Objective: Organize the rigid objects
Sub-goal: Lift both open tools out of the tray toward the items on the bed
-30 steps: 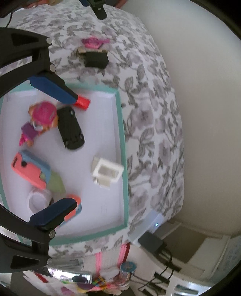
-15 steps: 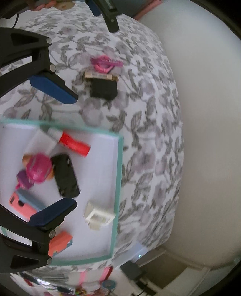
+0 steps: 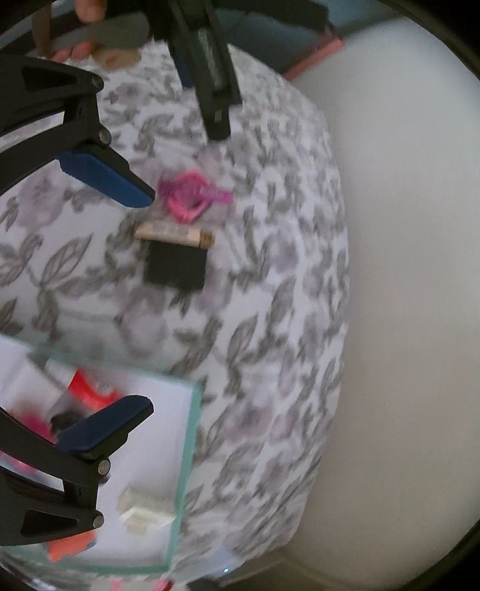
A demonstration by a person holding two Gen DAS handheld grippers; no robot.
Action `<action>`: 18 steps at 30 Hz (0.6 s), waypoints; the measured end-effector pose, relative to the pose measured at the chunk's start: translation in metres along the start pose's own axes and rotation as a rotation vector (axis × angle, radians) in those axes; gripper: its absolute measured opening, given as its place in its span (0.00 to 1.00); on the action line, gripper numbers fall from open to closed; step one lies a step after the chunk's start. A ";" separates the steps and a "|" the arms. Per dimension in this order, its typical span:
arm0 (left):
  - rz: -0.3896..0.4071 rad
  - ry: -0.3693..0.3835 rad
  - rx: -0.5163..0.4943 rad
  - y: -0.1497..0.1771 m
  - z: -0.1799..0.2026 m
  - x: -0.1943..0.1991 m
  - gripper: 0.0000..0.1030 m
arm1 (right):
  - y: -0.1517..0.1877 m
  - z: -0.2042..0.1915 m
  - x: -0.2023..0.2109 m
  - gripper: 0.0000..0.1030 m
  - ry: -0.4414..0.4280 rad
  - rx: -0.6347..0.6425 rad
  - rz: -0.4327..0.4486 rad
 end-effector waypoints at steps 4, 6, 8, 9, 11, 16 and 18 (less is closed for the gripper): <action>-0.006 0.015 0.018 -0.001 0.000 -0.005 0.95 | 0.000 -0.016 -0.011 1.00 -0.027 0.058 0.007; -0.003 0.011 0.035 -0.003 -0.003 -0.007 0.95 | -0.001 -0.017 -0.015 1.00 -0.031 0.051 0.012; 0.008 0.010 0.040 -0.004 -0.005 -0.007 0.95 | -0.003 -0.015 -0.020 1.00 -0.039 0.033 0.013; 0.012 0.009 0.042 -0.006 -0.005 -0.007 0.95 | -0.005 -0.014 -0.020 1.00 -0.049 0.026 0.023; 0.018 0.006 0.045 -0.007 -0.006 -0.008 0.95 | -0.011 -0.010 -0.019 1.00 -0.060 -0.007 0.057; 0.020 0.023 0.062 -0.010 -0.004 -0.013 0.95 | -0.020 0.002 -0.021 1.00 -0.036 -0.072 0.103; 0.025 0.023 0.060 -0.010 -0.001 -0.015 0.95 | -0.021 0.006 -0.027 1.00 -0.006 -0.082 0.084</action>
Point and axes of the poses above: each gripper's, at about its wrist camera, not at the fingertips, and x roughly against the way its jaws point, z to its right, y to its underside, the point moved 3 cm from there along -x, roughly the way its jaws point, and after that the axes turned 10 degrees about z, right-handed, at the moved point
